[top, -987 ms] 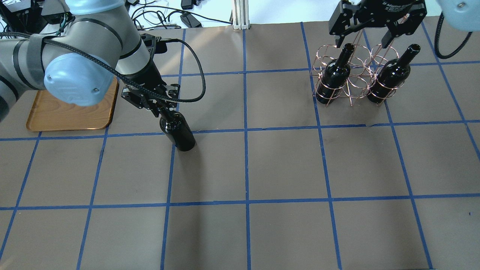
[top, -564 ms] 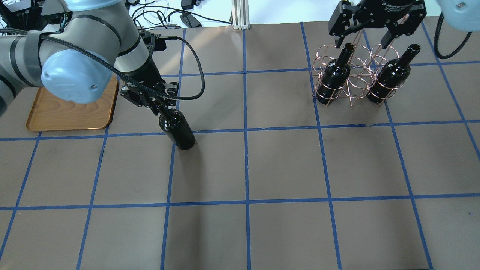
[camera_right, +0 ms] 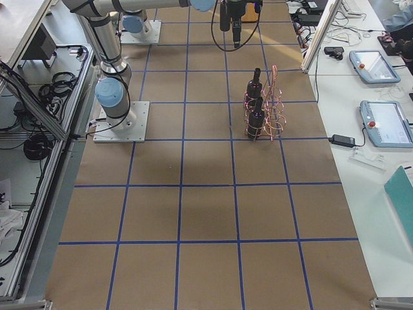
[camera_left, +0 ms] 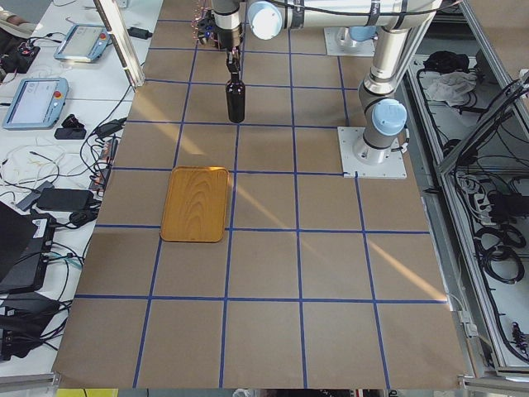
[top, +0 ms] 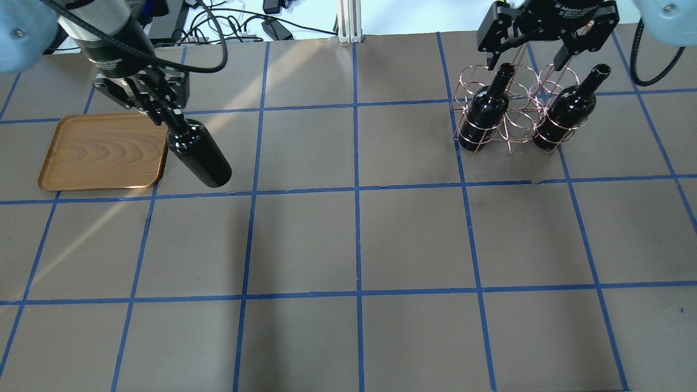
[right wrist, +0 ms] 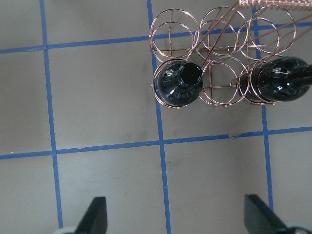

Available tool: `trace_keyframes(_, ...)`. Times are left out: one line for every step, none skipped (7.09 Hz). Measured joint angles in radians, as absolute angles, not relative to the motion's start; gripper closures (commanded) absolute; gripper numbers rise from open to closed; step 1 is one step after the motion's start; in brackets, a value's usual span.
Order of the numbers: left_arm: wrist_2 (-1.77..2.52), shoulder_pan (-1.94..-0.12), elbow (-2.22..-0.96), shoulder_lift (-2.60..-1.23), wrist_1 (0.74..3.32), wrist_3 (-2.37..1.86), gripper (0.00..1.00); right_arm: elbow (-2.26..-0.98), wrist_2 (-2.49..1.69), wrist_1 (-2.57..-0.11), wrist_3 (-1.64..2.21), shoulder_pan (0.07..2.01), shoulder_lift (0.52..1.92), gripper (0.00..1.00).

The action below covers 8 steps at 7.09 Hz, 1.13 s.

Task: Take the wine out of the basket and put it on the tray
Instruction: 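Lift the bottle with the left gripper and move it over the tray, then lower the bottle upright onto the wooden tray with the left gripper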

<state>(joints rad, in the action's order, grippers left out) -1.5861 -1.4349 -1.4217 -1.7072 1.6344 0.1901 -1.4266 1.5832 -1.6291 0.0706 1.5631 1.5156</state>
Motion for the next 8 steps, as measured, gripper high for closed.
trace_keyframes(-1.603,-1.360,-1.390,-1.717,1.636,0.269,1.00,-1.427,1.583,-1.629,0.071,1.563,1.516,0.00)
trace_keyframes(-1.612,-1.288,-1.358,-1.737,1.636,0.368,1.00,-1.427,1.583,-1.629,0.071,1.563,1.516,0.00)
trace_keyframes(-1.614,-1.223,-1.324,-1.765,1.635,0.467,1.00,-1.429,1.583,-1.629,0.072,1.563,1.516,0.00)
trace_keyframes(-1.615,-1.166,-1.284,-1.802,1.631,0.557,1.00,-1.431,1.582,-1.629,0.072,1.563,1.516,0.00)
trace_keyframes(-1.615,-1.124,-1.243,-1.844,1.617,0.635,1.00,-1.432,1.582,-1.629,0.072,1.563,1.517,0.00)
trace_keyframes(-1.612,-1.092,-1.212,-1.888,1.592,0.697,1.00,-1.432,1.582,-1.629,0.072,1.563,1.517,0.00)
trace_keyframes(-1.606,-1.068,-1.190,-1.930,1.559,0.747,1.00,-1.433,1.582,-1.629,0.072,1.563,1.517,0.00)
trace_keyframes(-1.595,-1.054,-1.173,-1.966,1.529,0.776,1.00,-1.433,1.582,-1.629,0.073,1.563,1.517,0.00)
